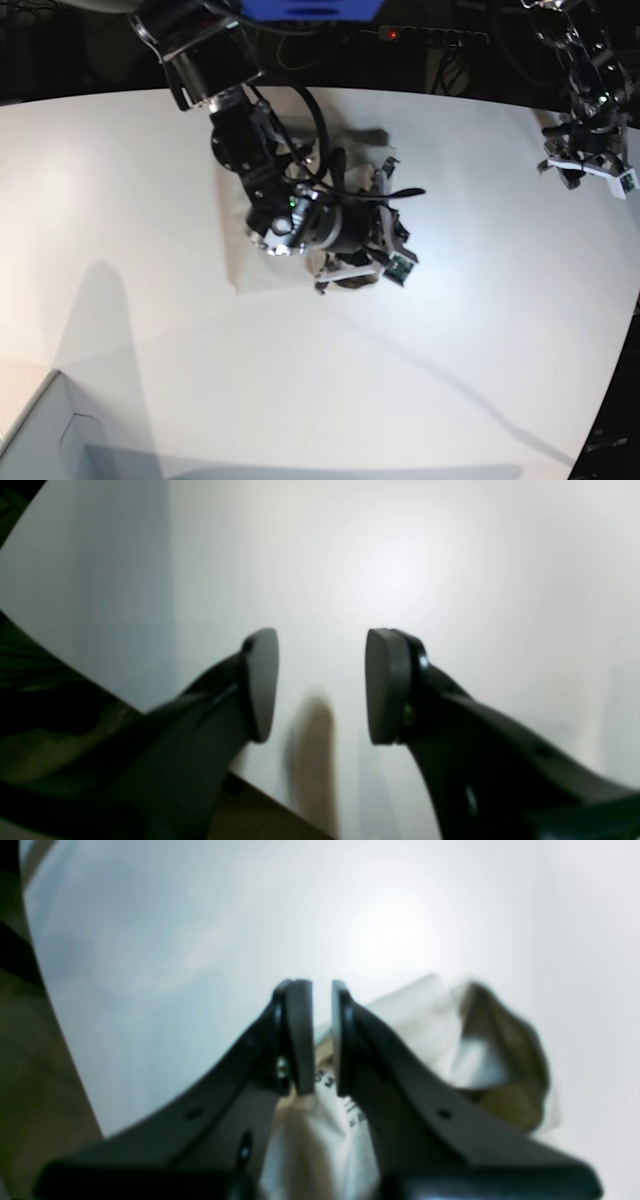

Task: Layout the t-shirt on the table in an organized manner, then fold the t-shirt properly
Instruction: 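Press and tuck the stack's edge fabric with the right gripper, then smooth the stack's collar edge with the right gripper, then withdraw it, then grasp the stack's hem edge with the left gripper and tuck it under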

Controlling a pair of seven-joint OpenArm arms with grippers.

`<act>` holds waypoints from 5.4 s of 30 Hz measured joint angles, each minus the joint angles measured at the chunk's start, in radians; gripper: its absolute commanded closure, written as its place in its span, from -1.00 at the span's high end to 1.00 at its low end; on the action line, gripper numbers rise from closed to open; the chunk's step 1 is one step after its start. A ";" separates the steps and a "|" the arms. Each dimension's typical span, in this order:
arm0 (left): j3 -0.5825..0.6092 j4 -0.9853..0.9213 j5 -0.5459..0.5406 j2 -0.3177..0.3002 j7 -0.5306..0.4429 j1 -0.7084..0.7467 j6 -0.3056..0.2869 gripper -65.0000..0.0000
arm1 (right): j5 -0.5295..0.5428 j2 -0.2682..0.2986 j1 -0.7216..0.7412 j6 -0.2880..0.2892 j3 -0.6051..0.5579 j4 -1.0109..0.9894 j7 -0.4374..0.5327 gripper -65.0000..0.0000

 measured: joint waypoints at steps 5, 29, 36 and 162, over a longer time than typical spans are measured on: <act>0.000 -0.001 0.000 -0.006 -0.003 0.000 0.000 -0.15 | -0.002 0.064 -0.018 -0.001 0.008 0.150 0.002 -0.83; -0.001 0.000 0.000 -0.007 -0.003 -0.002 -0.002 -0.15 | 0.000 -0.023 0.064 -0.001 0.082 -0.229 0.249 -0.82; -0.001 -0.002 0.000 -0.024 -0.003 -0.002 -0.003 -0.15 | -0.013 -0.008 0.032 0.000 0.102 -0.135 0.184 -0.82; 1.613 -0.760 0.396 0.202 -0.104 -0.781 -0.446 -0.83 | 0.003 0.066 -0.620 -0.001 1.128 0.552 0.055 -0.83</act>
